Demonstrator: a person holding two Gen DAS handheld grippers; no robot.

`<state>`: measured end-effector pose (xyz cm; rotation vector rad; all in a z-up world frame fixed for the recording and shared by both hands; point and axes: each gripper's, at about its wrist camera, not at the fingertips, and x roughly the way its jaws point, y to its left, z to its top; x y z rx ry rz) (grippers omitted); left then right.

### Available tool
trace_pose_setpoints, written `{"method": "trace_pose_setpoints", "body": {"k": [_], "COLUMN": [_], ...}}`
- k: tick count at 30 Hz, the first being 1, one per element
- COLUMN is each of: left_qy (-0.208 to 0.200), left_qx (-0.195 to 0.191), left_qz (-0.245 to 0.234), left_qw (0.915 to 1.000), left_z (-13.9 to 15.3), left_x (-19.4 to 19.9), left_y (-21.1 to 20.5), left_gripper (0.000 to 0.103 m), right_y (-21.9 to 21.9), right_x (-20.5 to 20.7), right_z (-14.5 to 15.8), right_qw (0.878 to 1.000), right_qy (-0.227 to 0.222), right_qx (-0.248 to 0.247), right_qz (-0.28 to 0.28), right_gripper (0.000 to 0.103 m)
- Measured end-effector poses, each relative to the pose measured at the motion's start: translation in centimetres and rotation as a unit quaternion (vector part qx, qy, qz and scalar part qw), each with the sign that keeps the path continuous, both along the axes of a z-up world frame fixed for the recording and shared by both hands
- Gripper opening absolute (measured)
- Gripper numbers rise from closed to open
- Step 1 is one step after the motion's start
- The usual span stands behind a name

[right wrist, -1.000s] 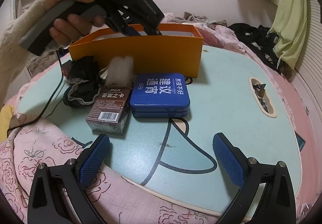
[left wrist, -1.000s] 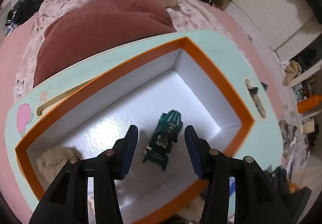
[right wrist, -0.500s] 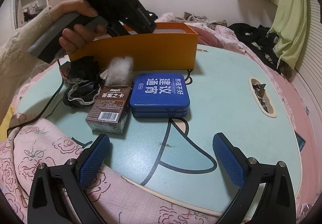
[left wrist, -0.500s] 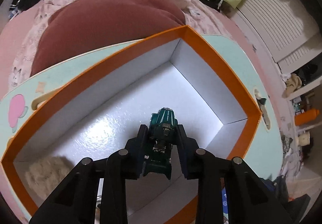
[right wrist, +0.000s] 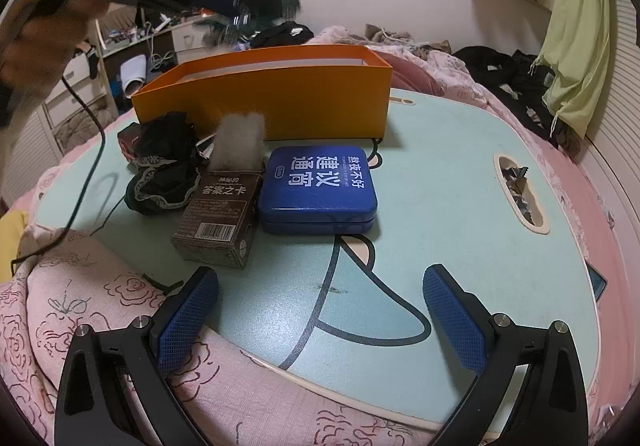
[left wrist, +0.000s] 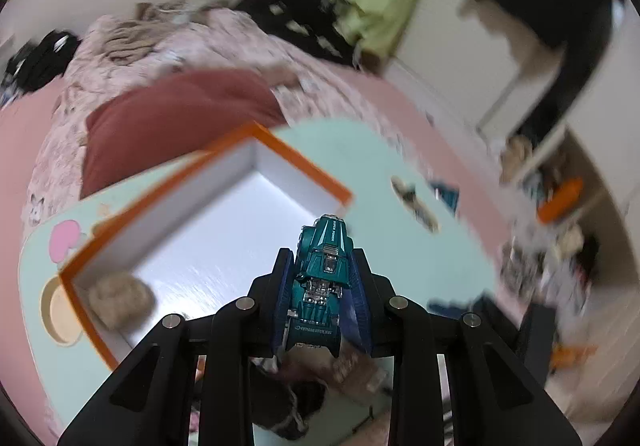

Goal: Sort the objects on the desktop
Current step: 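Grasp the green toy car in the orange box with the left gripper, set it beside the white ball, then grasp the small white toy figurine in the box with the right gripper, set it by the case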

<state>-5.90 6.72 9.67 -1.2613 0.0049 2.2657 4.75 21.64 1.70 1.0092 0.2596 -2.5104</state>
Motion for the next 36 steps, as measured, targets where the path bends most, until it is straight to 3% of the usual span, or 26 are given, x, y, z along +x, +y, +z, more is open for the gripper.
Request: {"method": "trace_pose_setpoints", "body": {"k": [5, 10, 12, 14, 15, 23, 30, 32, 36], "left_qy": [0.001, -0.012, 0.000, 0.013, 0.018, -0.046, -0.028, -0.022, 0.031], "left_qx": [-0.065, -0.036, -0.019, -0.014, -0.019, -0.065, -0.065, -0.044, -0.018], "left_qz": [-0.008, 0.003, 0.007, 0.017, 0.028, 0.073, 0.109, 0.099, 0.094], "left_qw": [0.9979, 0.9993, 0.9998, 0.9997, 0.9993, 0.9941, 0.9916, 0.9939, 0.9949], "left_z": [-3.1, -3.6, -2.7, -2.0, -1.8, -5.0, -5.2, -4.6, -2.2], "left_x": [-0.5, -0.3, 0.7, 1.9, 2.4, 1.9, 0.8, 1.7, 5.5], "left_y": [2.4, 1.3, 0.0, -1.2, -1.9, -5.2, -6.6, -7.0, -7.8], "left_gripper": [0.030, 0.033, 0.042, 0.064, 0.065, 0.065, 0.065, 0.065, 0.065], "right_y": [0.0, 0.0, 0.0, 0.1, 0.0, 0.1, 0.1, 0.1, 0.2], "right_x": [0.0, 0.0, 0.0, 0.0, 0.0, 0.0, 0.0, 0.0, 0.0], "right_z": [0.0, 0.0, -0.1, -0.1, -0.1, 0.0, 0.0, 0.0, 0.0], "right_qw": [1.000, 1.000, 1.000, 1.000, 1.000, 1.000, 1.000, 1.000, 1.000], "right_qy": [0.000, 0.000, 0.000, 0.000, 0.000, 0.001, 0.001, 0.001, 0.001], "right_qx": [0.000, 0.000, 0.000, 0.000, 0.000, 0.000, 0.000, 0.000, -0.001], "right_qz": [0.000, 0.000, 0.000, 0.000, 0.000, 0.000, 0.000, 0.000, 0.000], "right_gripper": [0.102, 0.102, 0.102, 0.102, 0.102, 0.102, 0.102, 0.102, 0.102]}}
